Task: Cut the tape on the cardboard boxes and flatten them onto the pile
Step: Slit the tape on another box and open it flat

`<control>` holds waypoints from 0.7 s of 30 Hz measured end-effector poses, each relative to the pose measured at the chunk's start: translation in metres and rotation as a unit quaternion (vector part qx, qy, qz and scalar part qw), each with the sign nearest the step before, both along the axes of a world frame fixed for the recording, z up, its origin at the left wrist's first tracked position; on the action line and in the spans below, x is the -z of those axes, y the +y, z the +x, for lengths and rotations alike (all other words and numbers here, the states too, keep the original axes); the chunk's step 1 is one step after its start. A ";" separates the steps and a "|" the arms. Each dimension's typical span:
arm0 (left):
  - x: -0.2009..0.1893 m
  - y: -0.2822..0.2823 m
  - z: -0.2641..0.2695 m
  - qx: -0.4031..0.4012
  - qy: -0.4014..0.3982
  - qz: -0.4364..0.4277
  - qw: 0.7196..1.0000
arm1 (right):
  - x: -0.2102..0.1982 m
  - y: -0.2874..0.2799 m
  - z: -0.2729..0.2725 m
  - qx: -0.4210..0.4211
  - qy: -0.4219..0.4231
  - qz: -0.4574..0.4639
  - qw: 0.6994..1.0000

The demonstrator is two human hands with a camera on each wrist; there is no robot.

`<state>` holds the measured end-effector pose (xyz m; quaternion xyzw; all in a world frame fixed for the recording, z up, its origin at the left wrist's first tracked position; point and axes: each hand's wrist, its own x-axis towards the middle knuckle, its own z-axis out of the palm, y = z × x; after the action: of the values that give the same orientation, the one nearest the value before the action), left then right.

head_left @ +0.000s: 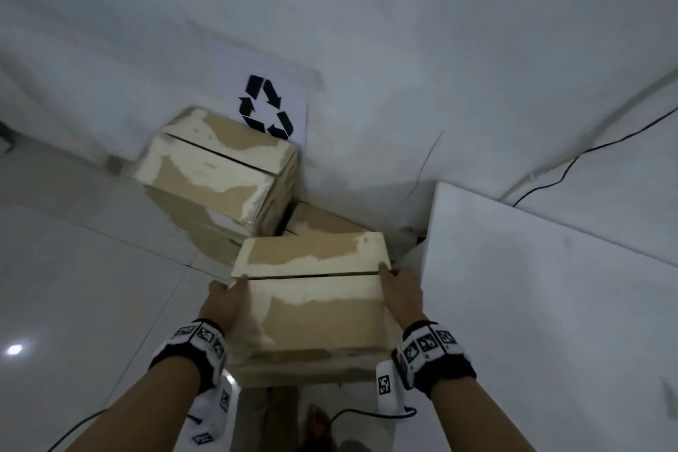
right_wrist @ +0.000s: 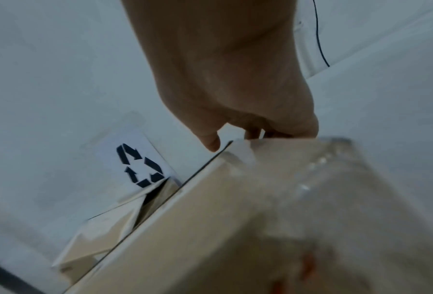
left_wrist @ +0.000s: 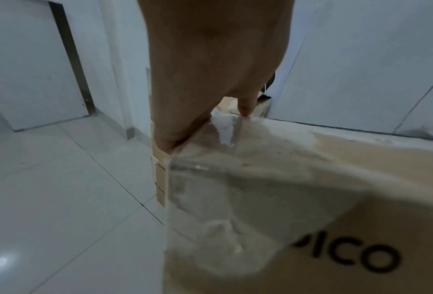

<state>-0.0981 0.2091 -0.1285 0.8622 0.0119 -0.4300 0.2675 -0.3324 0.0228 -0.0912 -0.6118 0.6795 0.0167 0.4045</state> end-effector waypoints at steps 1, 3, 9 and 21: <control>-0.007 0.011 -0.001 -0.013 -0.010 -0.011 1.000 | -0.009 0.005 -0.004 -0.010 -0.018 -0.015 1.000; -0.024 0.032 -0.006 -0.031 -0.030 -0.043 0.998 | -0.026 0.016 -0.013 -0.031 -0.049 -0.029 0.998; -0.095 0.071 -0.006 -0.020 -0.105 -0.155 0.982 | -0.072 0.032 -0.029 -0.131 -0.060 -0.021 0.989; -0.231 -0.004 -0.015 0.155 -0.235 -0.286 0.916 | -0.182 0.006 -0.085 0.013 -0.206 -0.168 0.964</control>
<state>-0.1130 0.2054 0.1026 0.8162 -0.3086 -0.2364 0.4274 -0.4178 0.0292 0.0909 -0.6526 0.5824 -0.2287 0.4273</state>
